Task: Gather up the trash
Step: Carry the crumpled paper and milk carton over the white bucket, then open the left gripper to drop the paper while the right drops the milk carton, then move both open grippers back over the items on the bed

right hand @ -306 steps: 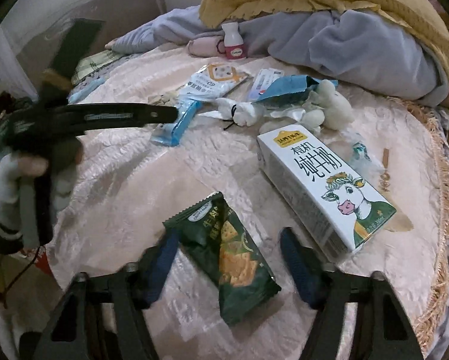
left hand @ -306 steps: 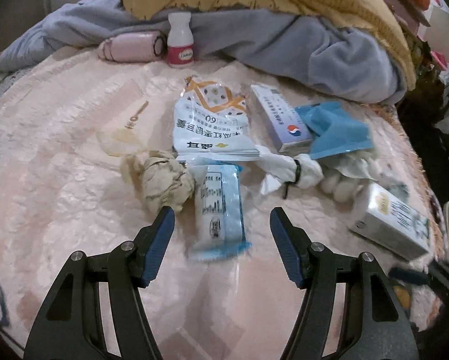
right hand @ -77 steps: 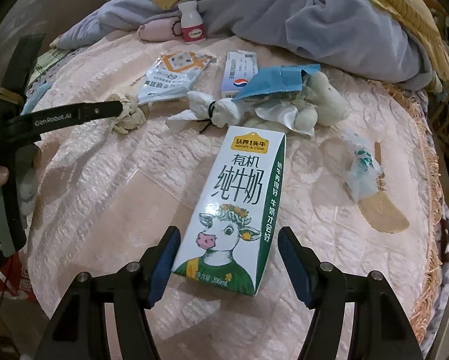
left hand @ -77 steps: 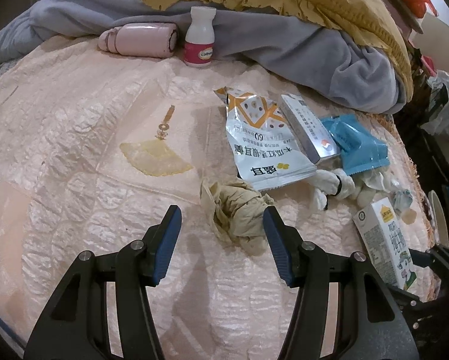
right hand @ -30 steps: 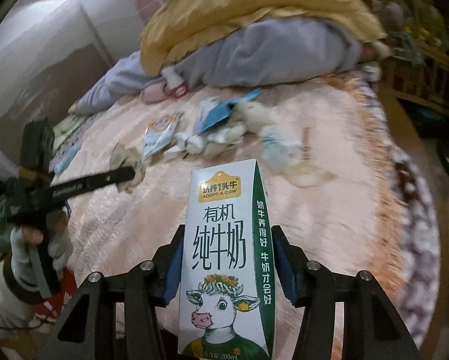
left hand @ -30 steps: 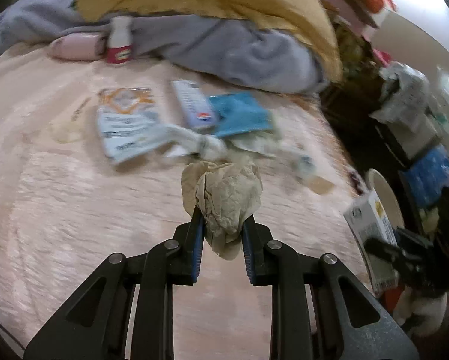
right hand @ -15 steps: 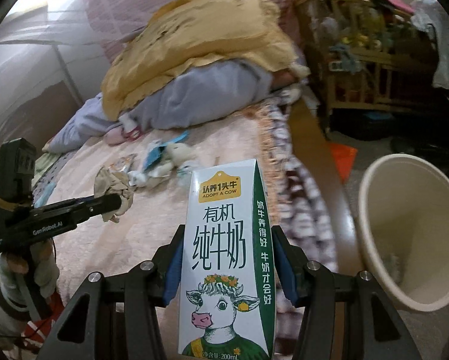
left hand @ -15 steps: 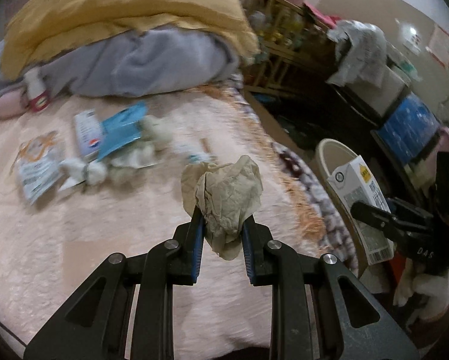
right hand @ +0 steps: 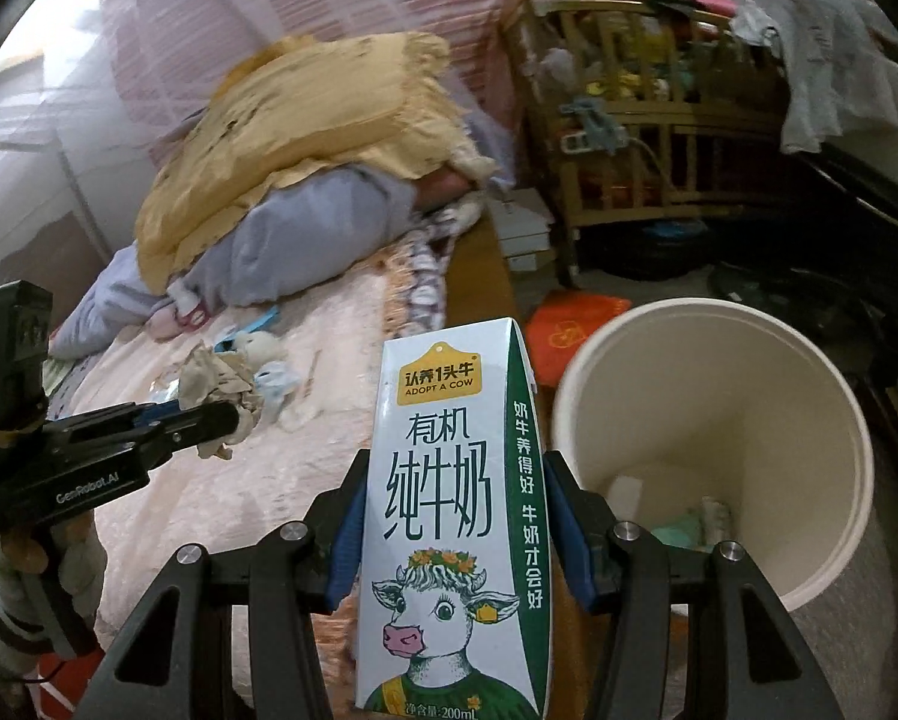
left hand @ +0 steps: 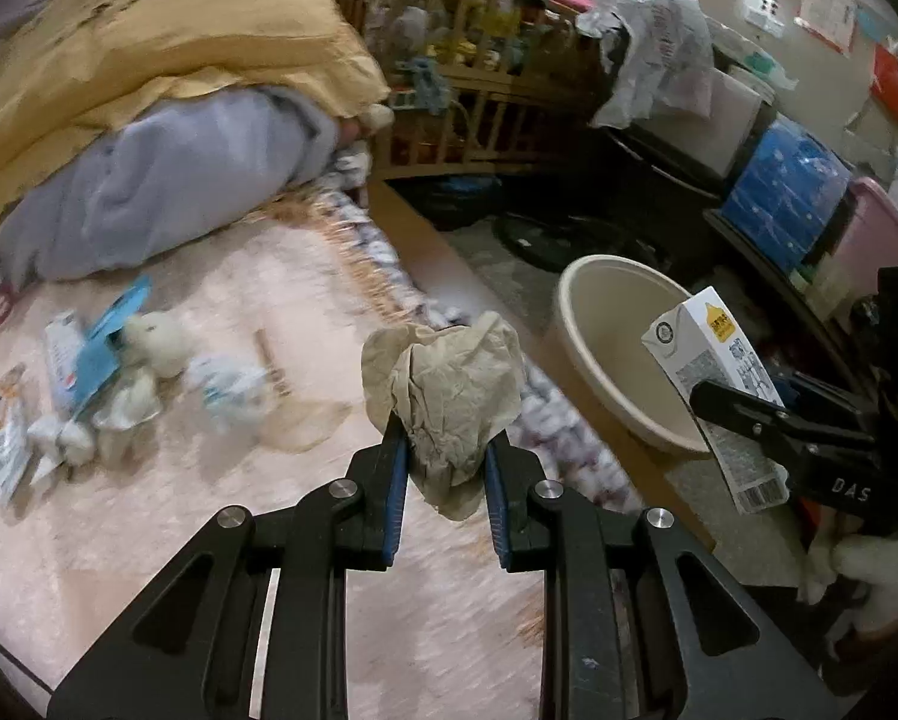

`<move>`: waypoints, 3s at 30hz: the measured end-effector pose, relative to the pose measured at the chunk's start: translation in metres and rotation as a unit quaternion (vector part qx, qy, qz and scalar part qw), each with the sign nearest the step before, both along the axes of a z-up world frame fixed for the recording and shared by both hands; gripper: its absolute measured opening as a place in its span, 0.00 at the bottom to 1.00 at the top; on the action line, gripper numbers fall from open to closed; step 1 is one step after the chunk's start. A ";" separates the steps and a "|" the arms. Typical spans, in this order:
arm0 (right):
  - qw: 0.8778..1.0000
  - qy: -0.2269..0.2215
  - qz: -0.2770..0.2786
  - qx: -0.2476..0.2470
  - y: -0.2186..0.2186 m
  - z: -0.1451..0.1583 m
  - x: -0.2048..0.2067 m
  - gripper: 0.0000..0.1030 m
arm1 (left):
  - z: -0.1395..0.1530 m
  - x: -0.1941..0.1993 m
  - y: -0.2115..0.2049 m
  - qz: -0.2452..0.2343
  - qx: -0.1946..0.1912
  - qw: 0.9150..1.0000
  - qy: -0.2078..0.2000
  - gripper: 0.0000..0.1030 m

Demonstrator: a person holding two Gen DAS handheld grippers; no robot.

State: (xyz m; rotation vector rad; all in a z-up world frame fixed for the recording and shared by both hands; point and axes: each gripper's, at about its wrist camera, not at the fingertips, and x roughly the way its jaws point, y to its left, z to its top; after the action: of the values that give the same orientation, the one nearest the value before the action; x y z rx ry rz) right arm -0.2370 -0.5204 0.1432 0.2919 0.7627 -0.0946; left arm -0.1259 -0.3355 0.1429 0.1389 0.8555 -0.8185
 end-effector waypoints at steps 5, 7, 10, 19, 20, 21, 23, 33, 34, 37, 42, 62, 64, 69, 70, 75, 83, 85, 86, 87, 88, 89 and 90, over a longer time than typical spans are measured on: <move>0.999 -0.002 -0.034 -0.013 -0.029 -0.001 -0.008 0.51 | -0.001 0.000 -0.037 -0.028 -0.010 0.999 0.016 0.20; 0.999 0.002 -0.047 -0.017 -0.041 -0.004 -0.009 0.51 | -0.001 -0.002 -0.051 -0.037 -0.013 0.999 0.023 0.20; 0.998 0.007 -0.067 -0.011 -0.062 -0.012 -0.012 0.51 | -0.002 -0.003 -0.075 -0.053 -0.018 0.998 0.033 0.20; 0.993 0.016 -0.113 0.008 -0.106 -0.032 -0.018 0.51 | -0.012 -0.011 -0.134 -0.082 -0.002 0.996 0.033 0.20; 0.993 0.015 -0.117 0.009 -0.109 -0.033 -0.019 0.51 | -0.013 -0.012 -0.139 -0.084 -0.001 0.996 0.032 0.20; 0.993 0.014 -0.120 0.011 -0.112 -0.034 -0.019 0.51 | -0.014 -0.012 -0.144 -0.086 0.000 0.996 0.032 0.20; 0.992 0.013 -0.126 0.014 -0.117 -0.038 -0.020 0.51 | -0.015 -0.013 -0.151 -0.089 0.003 0.996 0.031 0.20; 0.990 0.008 -0.141 0.004 -0.129 -0.042 -0.020 0.51 | -0.023 -0.012 -0.177 -0.101 0.000 0.994 0.028 0.21; 0.989 0.006 -0.145 0.004 -0.130 -0.042 -0.021 0.51 | -0.024 -0.011 -0.179 -0.102 -0.002 0.994 0.029 0.21; 0.987 -0.009 -0.159 -0.001 -0.135 -0.042 -0.024 0.51 | -0.028 -0.008 -0.185 -0.107 -0.008 0.993 0.042 0.28; 0.985 -0.012 -0.170 0.000 -0.138 -0.046 -0.026 0.69 | -0.030 -0.009 -0.187 -0.111 -0.011 0.993 0.048 0.55; 0.995 -0.004 -0.098 -0.017 -0.051 -0.031 -0.007 0.71 | -0.016 0.015 -0.060 0.005 0.022 1.000 -0.021 0.55; 0.996 -0.004 -0.086 -0.014 -0.035 -0.030 -0.002 0.71 | -0.015 0.016 -0.045 0.019 0.027 0.999 -0.034 0.55; 0.998 -0.006 -0.053 -0.018 0.003 -0.023 0.010 0.71 | -0.012 0.019 -0.001 0.049 0.034 0.996 -0.062 0.55; 0.999 -0.007 -0.049 -0.017 0.009 -0.022 0.012 0.71 | -0.012 0.020 0.008 0.055 0.036 0.996 -0.067 0.55; 1.000 -0.006 -0.015 -0.018 0.045 -0.019 0.028 0.71 | -0.016 0.025 0.053 0.088 0.039 0.993 -0.071 0.55; 0.999 0.007 0.041 -0.020 0.095 -0.024 0.059 0.71 | -0.027 0.036 0.132 0.145 0.054 0.986 -0.065 0.55; 0.998 0.010 0.054 -0.019 0.107 -0.027 0.069 0.71 | -0.028 0.041 0.149 0.160 0.055 0.984 -0.063 0.55; 0.998 0.012 0.061 -0.019 0.112 -0.028 0.073 0.71 | -0.029 0.045 0.162 0.171 0.054 0.982 -0.060 0.55; 0.997 0.014 0.067 -0.019 0.116 -0.030 0.078 0.71 | -0.030 0.048 0.170 0.178 0.053 0.981 -0.056 0.55; 0.997 0.016 0.072 -0.020 0.121 -0.031 0.081 0.71 | -0.031 0.051 0.181 0.188 0.051 0.980 -0.052 0.55; 0.997 0.019 0.078 -0.021 0.124 -0.032 0.087 0.71 | -0.031 0.053 0.187 0.193 0.051 0.979 -0.050 0.55; 0.996 0.022 0.085 -0.021 0.129 -0.034 0.092 0.71 | -0.032 0.055 0.197 0.202 0.050 0.977 -0.047 0.55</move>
State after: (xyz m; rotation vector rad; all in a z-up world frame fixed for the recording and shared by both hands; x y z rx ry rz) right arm -0.1446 -0.3918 0.1088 0.1840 0.8248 0.0429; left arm -0.0706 -0.1390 0.1106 0.0866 0.8004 -0.3847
